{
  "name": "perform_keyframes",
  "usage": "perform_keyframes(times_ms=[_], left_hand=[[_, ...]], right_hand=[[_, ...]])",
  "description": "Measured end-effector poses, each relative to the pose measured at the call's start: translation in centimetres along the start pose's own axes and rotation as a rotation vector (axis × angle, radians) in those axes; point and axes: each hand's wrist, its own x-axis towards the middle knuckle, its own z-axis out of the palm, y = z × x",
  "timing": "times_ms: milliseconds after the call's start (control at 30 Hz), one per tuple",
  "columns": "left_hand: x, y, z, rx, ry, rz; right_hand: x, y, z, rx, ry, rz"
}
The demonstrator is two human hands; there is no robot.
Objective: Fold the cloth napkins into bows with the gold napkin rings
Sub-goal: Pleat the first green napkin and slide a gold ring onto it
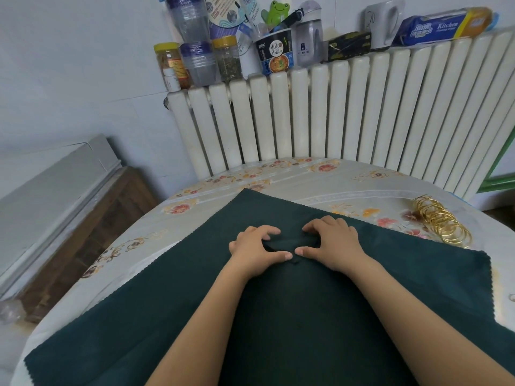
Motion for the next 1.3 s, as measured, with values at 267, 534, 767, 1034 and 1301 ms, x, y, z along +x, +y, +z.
perform_keyframes(times_ms=[267, 534, 767, 1034, 1301], left_hand=[[0.6, 1.9, -0.5, 0.165, -0.132, 0.057], [-2.6, 1.5, 0.5, 0.310, 0.183, 0.321], [-4.4, 0.2, 0.4, 0.377, 0.128, 0.409], [-4.7, 0.0, 0.5, 0.060, 0.043, 0.230], [-3.5, 0.7, -0.4, 0.161, -0.081, 0.149]], right_hand=[[0.1, -0.9, -0.6, -0.018, -0.027, -0.032], [-2.6, -1.1, -1.0, -0.056, 0.223, -0.204], [-4.1, 0.0, -1.6, -0.061, 0.062, -0.320], [-4.4, 0.0, -1.8, 0.108, -0.063, -0.171], [-3.5, -1.0, -1.6, -0.079, -0.090, -0.116]])
